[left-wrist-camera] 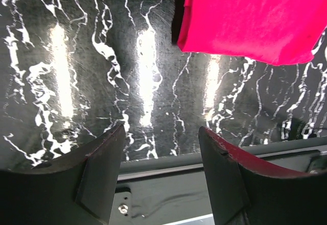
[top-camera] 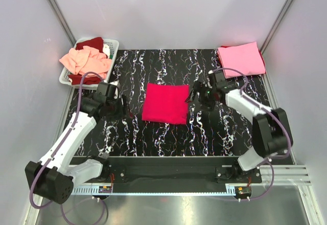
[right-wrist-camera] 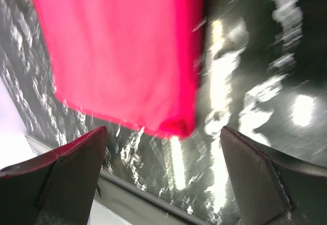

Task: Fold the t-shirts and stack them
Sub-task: Neatly place the folded tshirt to the corner

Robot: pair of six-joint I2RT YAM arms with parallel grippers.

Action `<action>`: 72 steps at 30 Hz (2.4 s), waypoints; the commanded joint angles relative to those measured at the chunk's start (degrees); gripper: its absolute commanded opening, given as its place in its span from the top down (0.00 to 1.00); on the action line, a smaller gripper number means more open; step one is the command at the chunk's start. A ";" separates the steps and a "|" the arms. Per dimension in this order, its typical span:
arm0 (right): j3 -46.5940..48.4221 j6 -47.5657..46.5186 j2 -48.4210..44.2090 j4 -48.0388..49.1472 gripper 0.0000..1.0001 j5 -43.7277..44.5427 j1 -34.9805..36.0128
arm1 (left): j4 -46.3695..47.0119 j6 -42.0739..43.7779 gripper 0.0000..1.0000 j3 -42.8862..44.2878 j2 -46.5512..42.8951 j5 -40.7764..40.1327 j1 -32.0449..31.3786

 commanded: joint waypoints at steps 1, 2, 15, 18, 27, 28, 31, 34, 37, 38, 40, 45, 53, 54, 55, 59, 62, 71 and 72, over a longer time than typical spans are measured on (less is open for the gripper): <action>2.59 -3.62 6.81 2.54 0.02 -6.21 -4.07 | 3.74 3.14 0.36 -1.55 -2.95 -2.01 0.00; 5.48 -4.06 10.75 2.28 0.02 -6.82 -4.95 | 4.10 3.49 0.36 -2.42 -3.30 -2.27 0.00; 9.91 7.07 28.62 14.47 0.25 -14.38 -5.31 | 6.56 3.67 0.36 -4.37 -5.86 -3.33 0.09; 7.53 10.60 30.56 20.10 0.44 -16.23 -4.08 | 6.47 3.58 0.36 -4.45 -6.21 -3.51 0.09; 12.08 3.62 26.70 12.26 1.00 -12.73 -4.95 | 6.47 3.32 0.36 -4.63 -6.91 -3.77 0.09; 15.75 1.76 25.74 9.34 1.00 -10.19 -5.39 | 6.56 3.40 0.36 -4.63 -7.00 -3.86 0.09; 23.66 -6.07 24.59 -1.91 1.00 -3.96 -6.71 | 6.65 3.32 0.36 -4.72 -7.26 -3.86 0.09; 31.22 -11.96 24.76 -10.71 1.00 1.50 -8.20 | 6.82 3.23 0.36 -4.89 -7.44 -3.77 0.09; 38.61 -16.71 26.42 -17.66 1.00 6.59 -9.87 | 7.09 3.31 0.36 -4.98 -7.44 -3.86 0.09; 40.47 -17.68 26.95 -20.19 1.00 8.10 -10.31 | 7.09 3.40 0.36 -4.98 -7.26 -3.68 0.09; 45.73 -20.23 28.62 -22.49 1.00 11.78 -11.89 | 7.26 3.58 0.36 -5.07 -6.82 -3.16 0.18; 57.95 -27.25 33.54 -28.64 1.00 21.10 -14.18 | 7.35 3.58 0.36 -5.07 -5.86 -2.45 0.26; 73.61 -32.70 40.58 -30.50 1.00 26.92 -18.05 | 7.62 3.75 0.36 -5.33 -4.45 -1.40 0.35; 74.93 -33.33 41.19 -30.50 1.00 27.36 -18.05 | 7.62 3.84 0.36 -5.42 -4.28 -1.05 0.44; 77.20 -33.77 42.24 -30.68 1.00 28.84 -18.14 | 7.70 3.76 0.36 -5.33 -4.01 -0.87 0.44; 81.27 -35.17 43.39 -30.07 1.00 29.82 -19.02 | 7.70 3.76 0.36 -5.42 -3.57 -0.43 0.70; 81.36 -37.89 42.17 -27.53 1.00 29.30 -19.37 | 7.88 3.76 0.36 -5.51 -3.66 -0.52 0.70; 84.78 -43.61 40.32 -22.77 1.00 25.87 -22.43 | 8.23 3.93 0.37 -5.69 -2.78 0.36 0.79; 85.22 -44.05 40.23 -22.42 1.00 25.08 -22.71 | 8.41 4.10 0.37 -5.77 -2.78 0.71 0.79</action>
